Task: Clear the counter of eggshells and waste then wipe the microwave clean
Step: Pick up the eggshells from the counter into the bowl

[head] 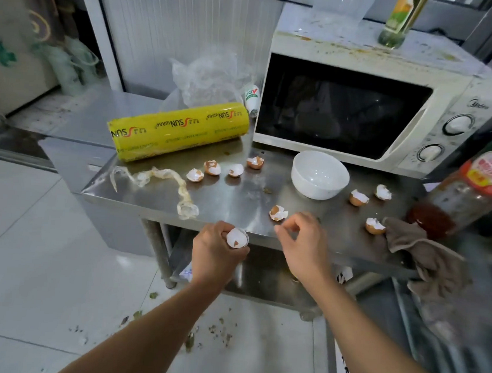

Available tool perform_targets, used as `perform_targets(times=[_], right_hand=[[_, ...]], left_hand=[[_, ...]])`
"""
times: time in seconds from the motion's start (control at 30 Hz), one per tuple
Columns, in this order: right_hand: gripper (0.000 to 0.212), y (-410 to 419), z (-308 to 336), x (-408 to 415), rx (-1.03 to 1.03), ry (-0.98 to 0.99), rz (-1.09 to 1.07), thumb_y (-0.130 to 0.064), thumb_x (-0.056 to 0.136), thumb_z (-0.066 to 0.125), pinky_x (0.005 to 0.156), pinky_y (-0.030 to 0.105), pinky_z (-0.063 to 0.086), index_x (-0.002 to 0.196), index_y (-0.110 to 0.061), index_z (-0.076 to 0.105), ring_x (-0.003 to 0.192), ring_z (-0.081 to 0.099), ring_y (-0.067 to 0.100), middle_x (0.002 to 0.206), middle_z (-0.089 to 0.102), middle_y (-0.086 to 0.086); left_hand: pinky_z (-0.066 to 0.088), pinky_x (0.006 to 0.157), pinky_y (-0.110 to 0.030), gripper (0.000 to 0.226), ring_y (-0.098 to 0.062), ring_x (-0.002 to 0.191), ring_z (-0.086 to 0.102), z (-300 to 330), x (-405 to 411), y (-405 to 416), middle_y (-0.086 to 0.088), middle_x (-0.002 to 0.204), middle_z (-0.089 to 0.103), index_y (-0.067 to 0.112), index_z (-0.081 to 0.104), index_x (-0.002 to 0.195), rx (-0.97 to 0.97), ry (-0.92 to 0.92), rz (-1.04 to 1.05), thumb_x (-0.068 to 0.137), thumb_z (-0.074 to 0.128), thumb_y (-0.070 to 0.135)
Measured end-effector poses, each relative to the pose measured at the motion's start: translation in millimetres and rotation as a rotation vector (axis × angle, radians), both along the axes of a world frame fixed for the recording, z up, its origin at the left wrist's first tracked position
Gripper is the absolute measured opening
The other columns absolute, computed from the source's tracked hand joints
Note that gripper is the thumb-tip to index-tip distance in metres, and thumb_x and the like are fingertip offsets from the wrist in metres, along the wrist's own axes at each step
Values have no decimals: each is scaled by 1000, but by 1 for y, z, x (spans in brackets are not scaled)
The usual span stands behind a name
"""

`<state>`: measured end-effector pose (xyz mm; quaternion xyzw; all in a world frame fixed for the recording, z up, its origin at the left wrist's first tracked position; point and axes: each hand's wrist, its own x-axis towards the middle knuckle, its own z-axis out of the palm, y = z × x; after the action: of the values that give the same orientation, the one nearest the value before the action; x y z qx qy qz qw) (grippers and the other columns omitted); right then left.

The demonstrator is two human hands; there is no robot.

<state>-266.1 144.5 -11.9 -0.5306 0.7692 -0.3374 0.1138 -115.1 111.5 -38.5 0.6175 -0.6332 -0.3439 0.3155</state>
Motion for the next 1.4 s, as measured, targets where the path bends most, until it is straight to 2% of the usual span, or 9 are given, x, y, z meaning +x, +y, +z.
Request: perform_targets(times=[0.1,0.37,0.57,0.67,0.77,0.93,1.17,1.3,1.4], right_hand=[[7,7,5,-32,82,-5,-109,-12,84,64,73,26,40,86,-15,59,87,55,20,95,54,2],[37,-3,0,-80,215,-56,-245,-18,85,66,88,33,47,120,-11,59,101,57,24,112,59,10],[22,-29,-15,-73,200,29,-186,-13,82,67,84,30,43,103,-9,66,97,57,24,107,58,8],[6,-35,-18,-69,197,90,-176,-4,82,62,78,35,47,86,-5,66,90,57,27,99,59,10],[10,-41,-12,-59,162,119,-140,0,82,57,71,35,46,76,-4,64,81,55,25,89,59,11],[11,-84,12,-27,-58,41,-20,6,78,61,67,28,45,77,-3,67,75,55,20,83,61,10],[21,-131,-12,-17,161,148,6,4,79,63,73,21,38,95,-7,70,90,58,23,99,64,11],[22,-132,-19,-14,248,212,16,9,78,58,75,32,48,83,-9,69,87,59,25,96,63,9],[19,-131,-13,-12,247,175,6,8,77,57,73,33,48,76,-9,66,83,59,24,89,64,9]], left_hand=[[52,82,-36,37,-16,90,58,15,-8,-2,-1,98,64,18,62,98,-1,-40,-39,66,82,22],[55,77,-37,36,-16,88,59,32,-23,-23,2,95,63,23,59,97,-26,-99,-94,68,80,28],[55,74,-35,38,-15,85,59,26,-23,-45,1,94,63,22,59,96,-36,-140,-109,66,82,26],[54,71,-31,39,-15,84,60,24,-19,-60,1,92,64,21,62,94,0,-142,-135,62,85,25],[53,71,-30,38,-16,84,60,24,-16,-74,1,92,65,22,64,92,32,-146,-162,62,86,24],[45,66,-22,31,-12,83,60,26,-7,-97,3,92,67,23,65,92,29,-146,-178,66,81,21],[47,69,-25,30,-14,81,57,24,10,-128,1,92,65,19,67,92,-53,-160,-216,65,79,17],[38,66,-20,30,-12,83,55,24,15,-138,3,92,63,20,66,94,-42,-178,-231,66,79,19],[37,69,-22,30,-13,84,54,26,17,-140,3,92,62,20,66,93,-31,-167,-234,66,79,18]])
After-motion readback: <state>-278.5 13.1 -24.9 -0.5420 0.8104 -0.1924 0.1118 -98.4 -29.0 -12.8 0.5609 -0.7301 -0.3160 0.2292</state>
